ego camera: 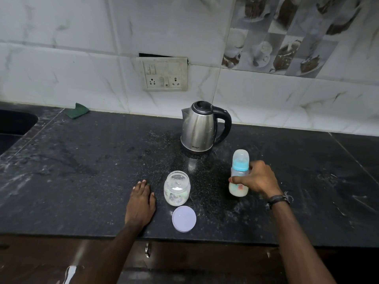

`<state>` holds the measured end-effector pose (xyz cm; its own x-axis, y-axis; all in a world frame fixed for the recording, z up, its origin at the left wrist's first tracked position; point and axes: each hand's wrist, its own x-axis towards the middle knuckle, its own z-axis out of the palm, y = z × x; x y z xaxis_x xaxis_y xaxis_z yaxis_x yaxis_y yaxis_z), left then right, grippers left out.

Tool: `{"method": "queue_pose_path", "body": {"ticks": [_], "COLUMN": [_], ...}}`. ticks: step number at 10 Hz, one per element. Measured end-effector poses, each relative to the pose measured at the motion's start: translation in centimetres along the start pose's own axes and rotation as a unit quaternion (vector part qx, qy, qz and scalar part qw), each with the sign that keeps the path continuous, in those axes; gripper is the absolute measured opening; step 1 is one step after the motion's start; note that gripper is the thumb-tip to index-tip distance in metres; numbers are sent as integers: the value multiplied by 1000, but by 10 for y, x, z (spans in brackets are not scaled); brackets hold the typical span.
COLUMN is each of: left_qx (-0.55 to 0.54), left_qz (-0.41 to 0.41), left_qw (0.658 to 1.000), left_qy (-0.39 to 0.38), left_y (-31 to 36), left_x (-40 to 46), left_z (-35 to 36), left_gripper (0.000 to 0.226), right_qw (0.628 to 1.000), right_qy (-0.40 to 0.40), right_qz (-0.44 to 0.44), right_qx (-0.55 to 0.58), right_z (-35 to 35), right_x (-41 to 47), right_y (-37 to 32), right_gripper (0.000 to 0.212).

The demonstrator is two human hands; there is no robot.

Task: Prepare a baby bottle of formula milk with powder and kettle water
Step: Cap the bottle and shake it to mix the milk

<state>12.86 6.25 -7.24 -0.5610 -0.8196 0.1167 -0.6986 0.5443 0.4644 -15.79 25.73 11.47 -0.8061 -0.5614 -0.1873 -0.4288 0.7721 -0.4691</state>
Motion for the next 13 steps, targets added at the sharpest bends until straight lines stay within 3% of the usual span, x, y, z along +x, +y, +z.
{"method": "queue_pose_path", "body": {"ticks": [5,6,8,9,10,13], "left_qx": [3,2,2,5,4,0], "left_qz": [2,1,2,2,2,1], "left_qw": [1000,1000,1000,1000,1000,1000], "left_qy": [2,-1,-1,1,-2,-2], "left_y": [-1,0,1,0,-1,0], "left_x": [0,0,0,0,0,1], "left_z": [0,1,-1,1,0,1], "left_gripper": [63,62,63,63,63,62], "right_qw": [999,999,997,999,998,999], "right_qy": [-36,5,-58,-6,-32,0], "right_qz": [0,3,-24,-16,-24,-4], "right_qx": [18,-34,47,46,45,52], "right_z": [-3,-4,-4,-1,1,6], "right_x": [0,-1,-2,-1,-4,-2], "right_y": [4,4,1,0,-1,0], "right_gripper": [58,66,49,53,43,56]}}
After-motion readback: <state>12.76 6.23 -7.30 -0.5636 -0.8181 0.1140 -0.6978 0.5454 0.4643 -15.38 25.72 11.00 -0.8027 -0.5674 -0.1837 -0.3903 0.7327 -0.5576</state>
